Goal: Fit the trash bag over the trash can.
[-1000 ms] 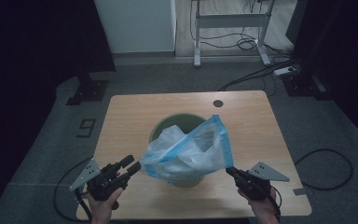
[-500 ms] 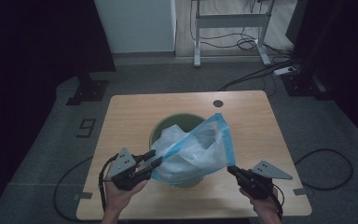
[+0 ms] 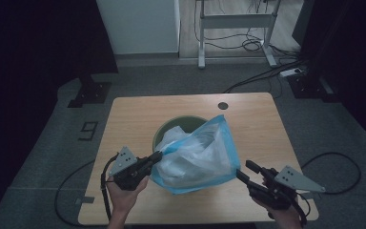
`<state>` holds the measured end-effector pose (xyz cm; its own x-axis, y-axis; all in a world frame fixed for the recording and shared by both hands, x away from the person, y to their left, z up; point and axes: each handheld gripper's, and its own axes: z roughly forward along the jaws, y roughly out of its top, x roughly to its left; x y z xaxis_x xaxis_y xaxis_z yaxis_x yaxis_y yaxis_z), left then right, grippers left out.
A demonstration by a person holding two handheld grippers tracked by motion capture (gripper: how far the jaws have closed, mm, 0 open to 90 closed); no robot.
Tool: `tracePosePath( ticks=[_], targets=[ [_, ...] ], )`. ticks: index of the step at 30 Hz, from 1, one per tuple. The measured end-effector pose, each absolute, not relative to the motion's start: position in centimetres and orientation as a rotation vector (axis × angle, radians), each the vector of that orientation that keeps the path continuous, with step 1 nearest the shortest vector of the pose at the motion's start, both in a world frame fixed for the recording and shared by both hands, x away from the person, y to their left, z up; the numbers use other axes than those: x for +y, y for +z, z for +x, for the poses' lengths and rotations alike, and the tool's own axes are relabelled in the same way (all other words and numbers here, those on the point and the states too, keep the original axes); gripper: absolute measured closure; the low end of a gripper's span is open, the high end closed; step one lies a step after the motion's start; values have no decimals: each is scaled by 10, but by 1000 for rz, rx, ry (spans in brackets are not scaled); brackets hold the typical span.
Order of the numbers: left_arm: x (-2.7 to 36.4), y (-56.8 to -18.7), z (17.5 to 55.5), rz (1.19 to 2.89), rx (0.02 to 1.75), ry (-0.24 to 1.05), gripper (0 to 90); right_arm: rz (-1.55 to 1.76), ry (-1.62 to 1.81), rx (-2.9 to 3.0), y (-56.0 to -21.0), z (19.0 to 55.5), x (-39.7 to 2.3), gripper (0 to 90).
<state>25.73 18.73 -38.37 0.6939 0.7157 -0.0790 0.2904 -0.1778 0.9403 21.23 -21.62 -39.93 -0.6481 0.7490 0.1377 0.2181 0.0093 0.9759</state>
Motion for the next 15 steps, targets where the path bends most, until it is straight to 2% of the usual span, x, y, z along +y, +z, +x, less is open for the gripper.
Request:
tracePosePath(
  ticks=[5, 11, 15],
  targets=[
    [188, -382, 256, 1750, 796, 470, 896, 973, 1689, 1873, -380, 218, -211, 452],
    [190, -380, 259, 1733, 814, 484, 896, 1036, 1686, 1912, -375, 255, -203, 467],
    [191, -380, 263, 1727, 831, 495, 896, 1032, 1759, 1934, -368, 268, -197, 478]
  ],
)
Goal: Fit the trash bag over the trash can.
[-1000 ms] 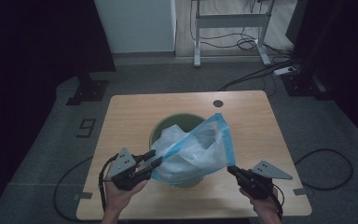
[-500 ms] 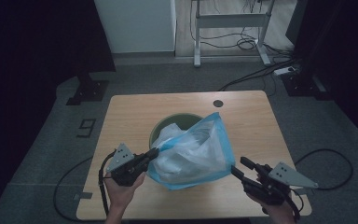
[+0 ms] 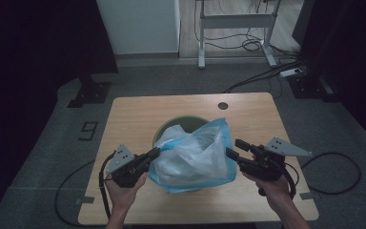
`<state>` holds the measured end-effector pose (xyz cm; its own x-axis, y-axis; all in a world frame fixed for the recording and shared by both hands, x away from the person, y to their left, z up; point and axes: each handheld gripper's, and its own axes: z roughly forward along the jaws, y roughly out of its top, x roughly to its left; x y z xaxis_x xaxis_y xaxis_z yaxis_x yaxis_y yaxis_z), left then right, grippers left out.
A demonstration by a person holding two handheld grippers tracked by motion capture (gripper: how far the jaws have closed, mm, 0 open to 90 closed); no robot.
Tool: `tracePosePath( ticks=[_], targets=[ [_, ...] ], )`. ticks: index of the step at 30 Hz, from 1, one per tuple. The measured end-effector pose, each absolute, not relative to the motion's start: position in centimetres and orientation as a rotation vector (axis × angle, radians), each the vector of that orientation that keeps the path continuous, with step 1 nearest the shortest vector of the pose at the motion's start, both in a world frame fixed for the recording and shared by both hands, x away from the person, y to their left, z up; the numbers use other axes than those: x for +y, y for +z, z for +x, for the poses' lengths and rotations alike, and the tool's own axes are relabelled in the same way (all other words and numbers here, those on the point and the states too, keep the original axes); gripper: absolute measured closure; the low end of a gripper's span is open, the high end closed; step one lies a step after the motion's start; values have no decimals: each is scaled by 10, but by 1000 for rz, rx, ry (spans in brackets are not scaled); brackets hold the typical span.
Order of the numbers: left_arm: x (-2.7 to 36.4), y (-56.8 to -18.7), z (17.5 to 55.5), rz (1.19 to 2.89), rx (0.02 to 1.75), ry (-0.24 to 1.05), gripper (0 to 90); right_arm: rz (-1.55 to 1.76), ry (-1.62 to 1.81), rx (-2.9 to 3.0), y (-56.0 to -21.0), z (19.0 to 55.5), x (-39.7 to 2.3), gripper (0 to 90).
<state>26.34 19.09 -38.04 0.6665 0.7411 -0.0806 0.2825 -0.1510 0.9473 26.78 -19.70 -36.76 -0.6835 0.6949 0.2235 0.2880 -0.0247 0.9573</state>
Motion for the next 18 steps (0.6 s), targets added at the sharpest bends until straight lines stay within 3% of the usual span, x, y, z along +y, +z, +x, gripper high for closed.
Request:
tracePosePath(
  ticks=[3, 8, 10, 18],
  targets=[
    [190, -380, 265, 1721, 845, 495, 896, 1019, 1784, 1936, -357, 272, -191, 506],
    [188, -379, 264, 1704, 846, 498, 897, 987, 1736, 1968, -354, 275, -181, 813],
    [188, -378, 264, 1691, 849, 499, 897, 973, 1716, 1963, -356, 274, -180, 890],
    [196, -379, 271, 1645, 878, 489, 897, 919, 1542, 1893, -361, 273, -188, 892]
  ],
)
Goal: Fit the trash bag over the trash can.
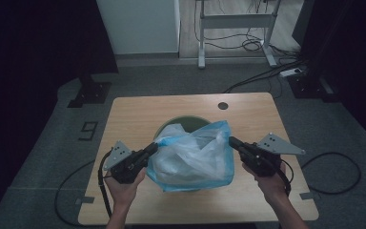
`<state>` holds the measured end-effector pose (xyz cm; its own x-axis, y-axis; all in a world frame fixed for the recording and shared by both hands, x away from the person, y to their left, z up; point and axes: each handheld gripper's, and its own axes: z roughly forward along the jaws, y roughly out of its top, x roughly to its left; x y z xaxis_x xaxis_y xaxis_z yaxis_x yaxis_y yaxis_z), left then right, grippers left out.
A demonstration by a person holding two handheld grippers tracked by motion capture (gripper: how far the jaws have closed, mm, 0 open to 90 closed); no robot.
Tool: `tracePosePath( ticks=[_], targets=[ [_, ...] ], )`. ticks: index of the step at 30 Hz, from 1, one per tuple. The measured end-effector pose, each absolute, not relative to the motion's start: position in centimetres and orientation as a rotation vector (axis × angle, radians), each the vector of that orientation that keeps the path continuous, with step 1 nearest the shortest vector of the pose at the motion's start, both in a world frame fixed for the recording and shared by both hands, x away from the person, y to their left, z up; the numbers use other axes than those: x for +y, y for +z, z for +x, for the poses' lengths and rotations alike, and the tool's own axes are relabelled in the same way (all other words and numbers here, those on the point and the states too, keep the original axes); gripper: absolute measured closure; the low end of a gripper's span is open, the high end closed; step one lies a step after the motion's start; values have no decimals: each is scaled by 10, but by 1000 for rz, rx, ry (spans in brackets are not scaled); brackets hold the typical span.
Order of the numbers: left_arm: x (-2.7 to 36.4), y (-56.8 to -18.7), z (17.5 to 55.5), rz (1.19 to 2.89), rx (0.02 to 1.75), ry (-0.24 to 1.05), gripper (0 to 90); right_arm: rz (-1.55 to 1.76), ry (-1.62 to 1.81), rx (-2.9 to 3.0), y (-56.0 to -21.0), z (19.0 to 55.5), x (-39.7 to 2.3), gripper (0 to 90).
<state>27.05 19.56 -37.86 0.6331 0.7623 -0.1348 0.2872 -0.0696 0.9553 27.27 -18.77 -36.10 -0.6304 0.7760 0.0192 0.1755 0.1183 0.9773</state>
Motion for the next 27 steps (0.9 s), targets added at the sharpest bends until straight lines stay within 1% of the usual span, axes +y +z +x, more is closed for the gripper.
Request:
tracePosePath(
  ticks=[4, 7, 13, 19, 23, 27],
  targets=[
    [202, -381, 276, 1624, 907, 483, 897, 883, 1391, 1863, -366, 274, -191, 892],
    [209, -383, 280, 1594, 933, 487, 897, 900, 1366, 1859, -372, 276, -198, 892],
    [228, -387, 291, 1527, 995, 450, 897, 950, 1319, 1841, -379, 284, -211, 892],
    [239, -380, 306, 1513, 1019, 437, 897, 1015, 1301, 1835, -382, 307, -217, 893],
    [240, -376, 317, 1542, 1031, 432, 897, 1051, 1308, 1843, -380, 326, -214, 892],
    [245, -381, 331, 1552, 1064, 413, 897, 1075, 1303, 1853, -383, 343, -206, 892]
  ],
)
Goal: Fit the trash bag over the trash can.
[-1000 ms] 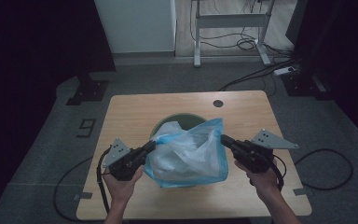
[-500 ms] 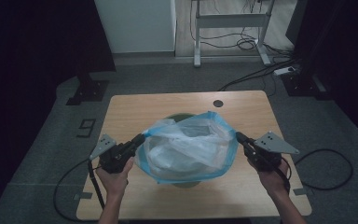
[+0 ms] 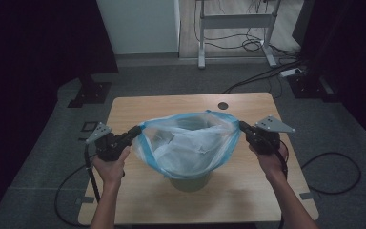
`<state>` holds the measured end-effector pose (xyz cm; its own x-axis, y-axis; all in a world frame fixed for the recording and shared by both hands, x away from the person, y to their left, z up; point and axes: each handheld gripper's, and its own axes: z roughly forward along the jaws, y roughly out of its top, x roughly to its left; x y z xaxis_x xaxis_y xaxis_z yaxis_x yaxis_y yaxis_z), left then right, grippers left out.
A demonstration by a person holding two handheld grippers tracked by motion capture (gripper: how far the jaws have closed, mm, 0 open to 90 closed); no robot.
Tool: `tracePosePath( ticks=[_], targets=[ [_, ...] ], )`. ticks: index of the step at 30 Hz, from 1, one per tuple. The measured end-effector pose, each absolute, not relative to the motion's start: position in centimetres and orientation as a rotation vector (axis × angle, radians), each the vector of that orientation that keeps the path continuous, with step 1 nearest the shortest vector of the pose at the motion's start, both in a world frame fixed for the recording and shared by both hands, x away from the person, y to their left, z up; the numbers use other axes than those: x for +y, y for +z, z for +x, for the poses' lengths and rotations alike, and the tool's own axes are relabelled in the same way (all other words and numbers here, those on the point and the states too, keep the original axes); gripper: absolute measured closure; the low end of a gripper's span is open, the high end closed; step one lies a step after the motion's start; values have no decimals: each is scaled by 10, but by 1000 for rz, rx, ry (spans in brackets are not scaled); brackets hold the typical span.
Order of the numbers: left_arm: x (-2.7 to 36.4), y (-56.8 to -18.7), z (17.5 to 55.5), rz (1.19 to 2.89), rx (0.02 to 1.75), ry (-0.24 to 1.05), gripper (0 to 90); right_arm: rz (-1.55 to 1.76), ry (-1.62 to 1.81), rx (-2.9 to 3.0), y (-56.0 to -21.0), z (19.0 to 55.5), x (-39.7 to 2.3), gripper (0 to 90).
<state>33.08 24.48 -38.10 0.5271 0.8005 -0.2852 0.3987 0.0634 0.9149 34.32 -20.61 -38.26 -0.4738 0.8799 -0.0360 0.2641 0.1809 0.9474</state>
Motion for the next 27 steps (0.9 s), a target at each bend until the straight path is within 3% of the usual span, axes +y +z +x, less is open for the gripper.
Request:
tracePosePath(
  ticks=[13, 27],
  targets=[
    [239, -428, 354, 1644, 1175, 302, 896, 1161, 1306, 1952, -428, 372, -188, 892],
    [224, -451, 363, 1722, 1217, 205, 895, 1218, 1354, 2100, -458, 380, -174, 892]
  ],
)
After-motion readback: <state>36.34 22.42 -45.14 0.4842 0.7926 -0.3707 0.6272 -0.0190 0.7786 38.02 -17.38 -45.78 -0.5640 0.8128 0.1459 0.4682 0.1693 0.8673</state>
